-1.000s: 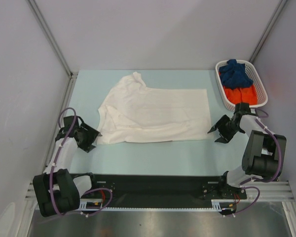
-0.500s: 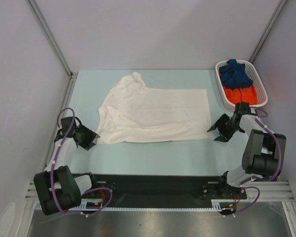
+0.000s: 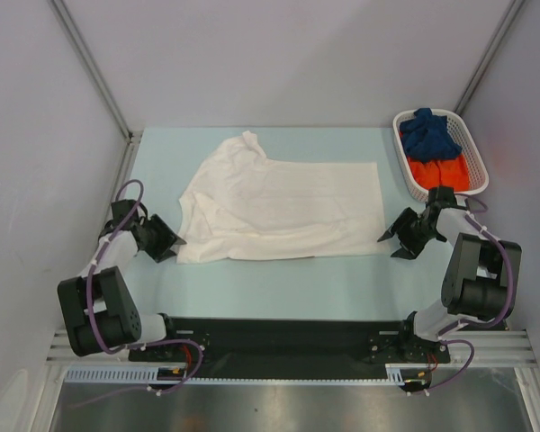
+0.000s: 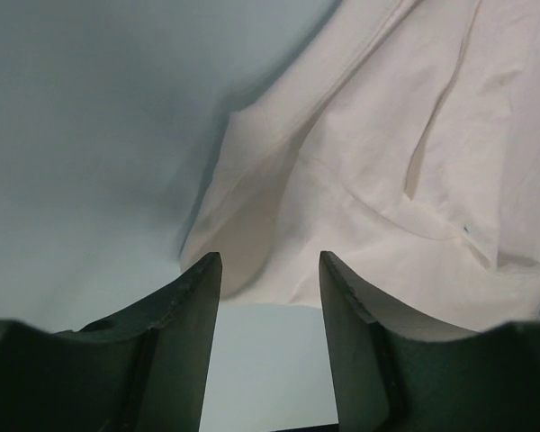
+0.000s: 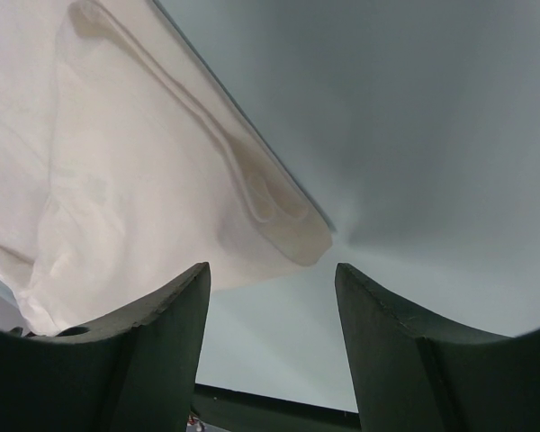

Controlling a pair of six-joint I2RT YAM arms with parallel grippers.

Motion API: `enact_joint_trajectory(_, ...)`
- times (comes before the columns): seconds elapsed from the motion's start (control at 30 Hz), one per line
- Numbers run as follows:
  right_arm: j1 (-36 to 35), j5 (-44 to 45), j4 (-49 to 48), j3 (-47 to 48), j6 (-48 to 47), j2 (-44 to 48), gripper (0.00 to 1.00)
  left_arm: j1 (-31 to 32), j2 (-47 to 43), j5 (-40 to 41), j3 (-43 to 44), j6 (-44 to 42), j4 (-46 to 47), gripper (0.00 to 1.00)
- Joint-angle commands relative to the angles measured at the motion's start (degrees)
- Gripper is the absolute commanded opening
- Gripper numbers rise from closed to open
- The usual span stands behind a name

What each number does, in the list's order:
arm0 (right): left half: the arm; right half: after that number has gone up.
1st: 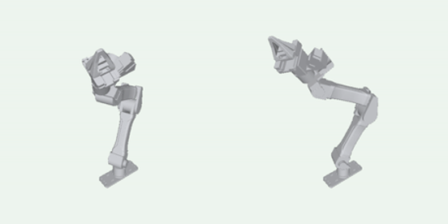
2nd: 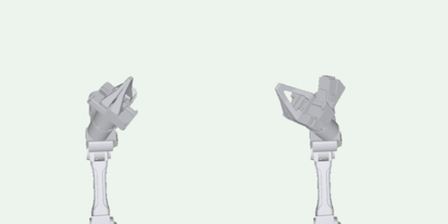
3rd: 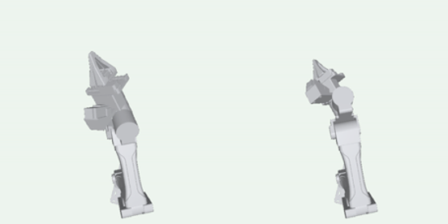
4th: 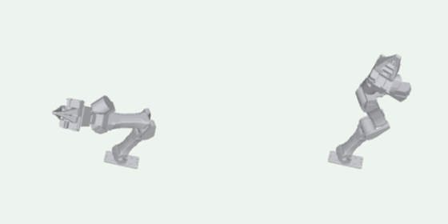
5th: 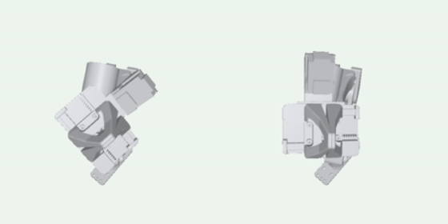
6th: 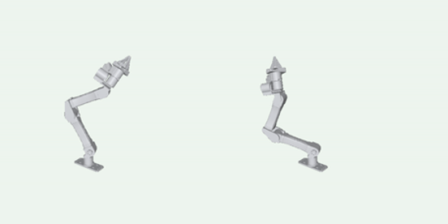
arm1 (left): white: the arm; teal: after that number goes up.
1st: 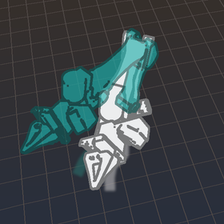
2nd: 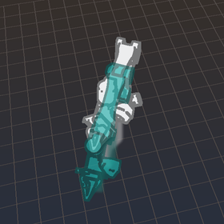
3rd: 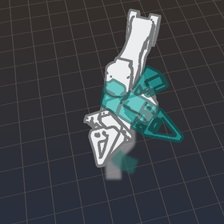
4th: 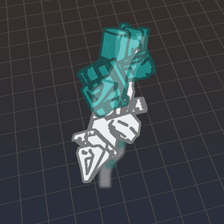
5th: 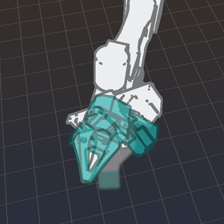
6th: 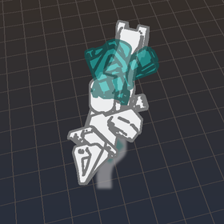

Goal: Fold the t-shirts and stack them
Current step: Fold the tshirt

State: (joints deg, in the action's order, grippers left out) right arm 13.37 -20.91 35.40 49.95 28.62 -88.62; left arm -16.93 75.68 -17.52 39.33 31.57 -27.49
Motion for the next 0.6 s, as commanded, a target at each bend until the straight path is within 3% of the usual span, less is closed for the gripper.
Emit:
enact_joint_trajectory(0.0,-0.18,-0.10,-0.68,1.64,-1.20,-0.85,0.64,-0.56,0.95,-3.66,3.55,-4.76,2.43,0.52)
enact_joint_trajectory(0.43,-0.53,3.41,1.34,1.90,-1.29,-0.24,0.62,-0.48,9.31,-7.00,7.51,-8.19,3.14,0.45)
enact_joint_trajectory(0.47,-0.45,3.68,1.43,1.73,-1.29,-0.15,0.62,-0.56,9.05,-5.70,7.69,-8.28,2.53,0.47)
enact_joint_trajectory(0.5,-0.45,3.85,1.43,1.55,-1.29,0.02,0.62,-0.56,8.79,-4.90,7.69,-8.37,2.35,0.56)
enact_joint_trajectory(0.57,-0.45,4.29,1.17,1.29,-0.94,0.20,0.61,-0.47,8.87,-4.37,7.43,-7.93,3.22,0.56)
